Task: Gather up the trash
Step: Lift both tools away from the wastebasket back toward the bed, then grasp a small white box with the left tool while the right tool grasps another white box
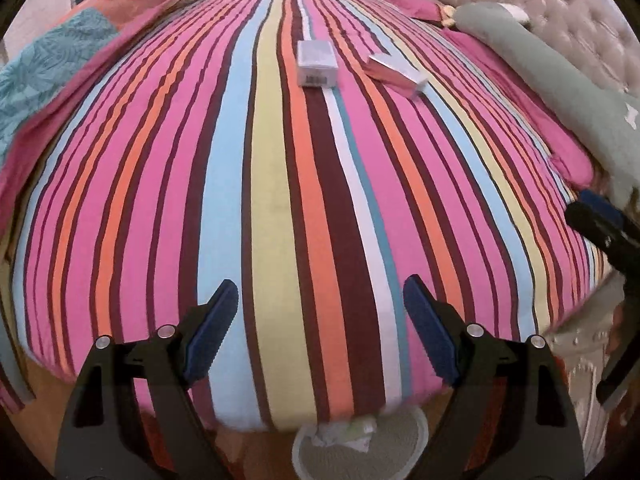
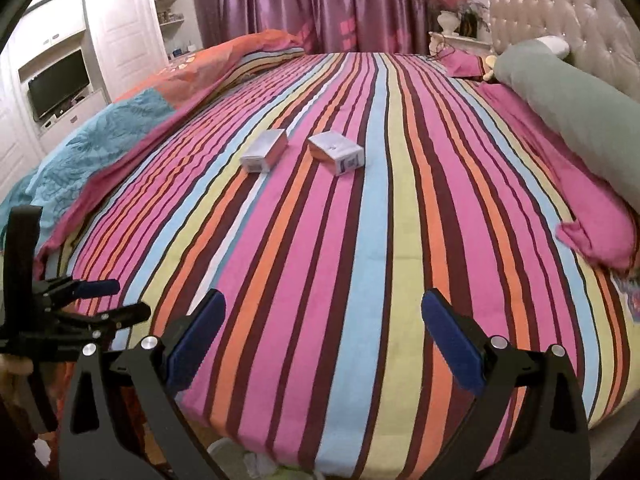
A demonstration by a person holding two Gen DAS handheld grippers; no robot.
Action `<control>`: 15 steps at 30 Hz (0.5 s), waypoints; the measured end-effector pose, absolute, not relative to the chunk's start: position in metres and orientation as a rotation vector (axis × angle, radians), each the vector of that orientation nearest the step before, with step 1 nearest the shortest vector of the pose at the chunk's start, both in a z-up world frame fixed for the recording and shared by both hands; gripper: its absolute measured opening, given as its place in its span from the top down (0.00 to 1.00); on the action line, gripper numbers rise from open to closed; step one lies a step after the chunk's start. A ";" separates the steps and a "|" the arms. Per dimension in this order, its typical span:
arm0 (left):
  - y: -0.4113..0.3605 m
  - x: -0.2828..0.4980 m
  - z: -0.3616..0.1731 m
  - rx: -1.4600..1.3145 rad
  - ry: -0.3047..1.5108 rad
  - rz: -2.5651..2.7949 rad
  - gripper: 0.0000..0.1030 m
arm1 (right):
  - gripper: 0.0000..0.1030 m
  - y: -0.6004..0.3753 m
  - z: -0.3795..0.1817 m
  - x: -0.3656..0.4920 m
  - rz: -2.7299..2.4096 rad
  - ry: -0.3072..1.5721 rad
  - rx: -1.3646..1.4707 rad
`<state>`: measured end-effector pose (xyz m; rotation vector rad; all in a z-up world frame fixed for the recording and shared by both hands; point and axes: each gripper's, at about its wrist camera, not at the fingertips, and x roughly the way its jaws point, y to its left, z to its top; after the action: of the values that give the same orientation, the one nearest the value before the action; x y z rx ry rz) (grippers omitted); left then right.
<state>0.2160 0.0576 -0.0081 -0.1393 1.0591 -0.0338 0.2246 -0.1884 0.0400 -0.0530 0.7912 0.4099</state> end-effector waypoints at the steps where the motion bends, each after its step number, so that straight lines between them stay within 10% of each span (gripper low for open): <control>1: 0.059 0.225 -0.008 -0.150 1.055 -0.026 0.20 | 0.09 -0.189 0.040 0.231 0.409 0.790 -0.053; 15: 0.062 0.326 -0.015 -0.154 1.018 0.066 0.20 | 0.09 -0.178 0.021 0.323 0.423 0.810 -0.076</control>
<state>0.3264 0.0619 -0.0150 -0.1538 1.0176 0.0657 0.3226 -0.1775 0.0209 -0.0758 0.8104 0.4226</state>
